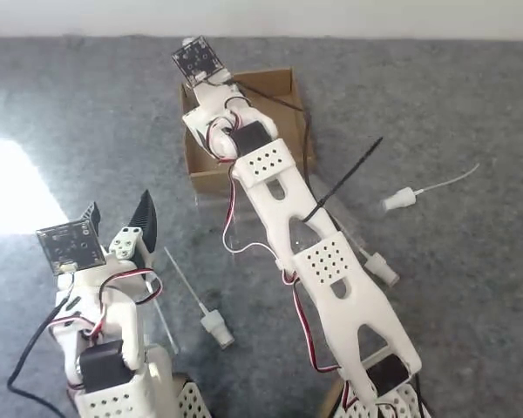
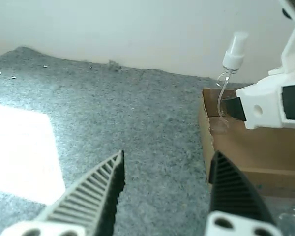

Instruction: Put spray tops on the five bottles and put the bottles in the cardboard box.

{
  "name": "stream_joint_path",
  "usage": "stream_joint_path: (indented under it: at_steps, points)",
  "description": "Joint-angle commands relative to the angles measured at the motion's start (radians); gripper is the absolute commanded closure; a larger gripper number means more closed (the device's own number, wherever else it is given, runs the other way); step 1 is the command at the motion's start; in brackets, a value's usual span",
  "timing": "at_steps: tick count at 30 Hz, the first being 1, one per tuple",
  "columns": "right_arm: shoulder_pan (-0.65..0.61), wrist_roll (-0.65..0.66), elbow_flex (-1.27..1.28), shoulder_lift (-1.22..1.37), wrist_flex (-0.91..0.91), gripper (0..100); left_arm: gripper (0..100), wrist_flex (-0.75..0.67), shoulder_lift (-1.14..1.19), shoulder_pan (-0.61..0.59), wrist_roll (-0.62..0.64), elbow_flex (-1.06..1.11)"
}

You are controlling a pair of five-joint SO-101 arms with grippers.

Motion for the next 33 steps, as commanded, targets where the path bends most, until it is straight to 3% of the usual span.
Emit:
stream_joint_path:
  at_steps: [1,9,18,29,33]
  points:
    - [0.012,-0.009,-0.138,-0.044,0.108,73.4,74,-0.023,-0.018,-0.005,0.005,-0.004]
    - [-0.002,-0.008,-0.176,-0.085,0.288,73.4,74,-0.021,-0.018,-0.006,-0.003,-0.004]
    - [-0.076,-0.008,-0.176,-0.255,0.631,73.4,74,-0.028,-0.018,-0.006,-0.06,0.012]
    - [-0.082,-0.011,-0.176,-0.392,0.816,73.4,74,-0.028,-0.018,-0.006,-0.06,0.015]
    - [-0.074,-0.127,-0.175,-0.441,0.822,73.5,74,-0.028,-0.018,-0.006,-0.058,0.015]
